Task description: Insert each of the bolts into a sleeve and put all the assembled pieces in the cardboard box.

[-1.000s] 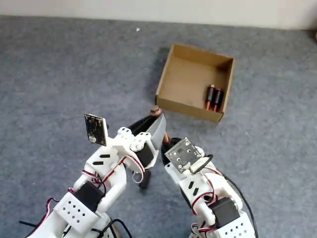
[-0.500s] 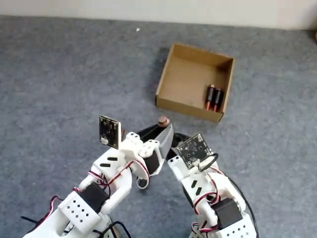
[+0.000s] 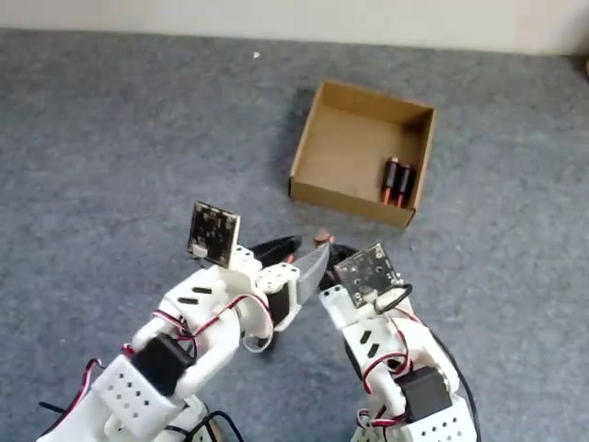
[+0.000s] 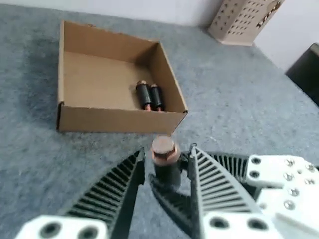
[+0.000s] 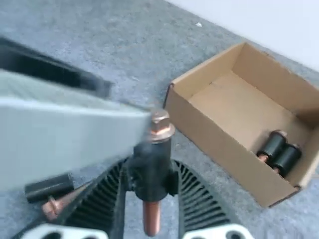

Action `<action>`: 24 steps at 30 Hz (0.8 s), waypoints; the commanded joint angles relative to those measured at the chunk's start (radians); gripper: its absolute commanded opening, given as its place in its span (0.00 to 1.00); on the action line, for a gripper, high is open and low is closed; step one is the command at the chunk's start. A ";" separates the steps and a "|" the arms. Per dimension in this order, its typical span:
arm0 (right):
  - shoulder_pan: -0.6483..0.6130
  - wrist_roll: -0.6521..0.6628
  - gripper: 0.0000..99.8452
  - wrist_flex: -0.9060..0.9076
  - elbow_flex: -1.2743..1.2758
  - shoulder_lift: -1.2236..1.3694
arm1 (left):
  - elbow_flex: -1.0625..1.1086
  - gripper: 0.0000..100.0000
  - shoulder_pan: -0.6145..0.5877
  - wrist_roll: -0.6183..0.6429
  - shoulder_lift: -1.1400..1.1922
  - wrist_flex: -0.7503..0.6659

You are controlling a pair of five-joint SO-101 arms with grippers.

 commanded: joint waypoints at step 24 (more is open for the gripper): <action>0.183 -0.006 0.01 -0.035 -0.397 0.377 | -0.001 0.01 -0.611 -0.133 -0.499 0.428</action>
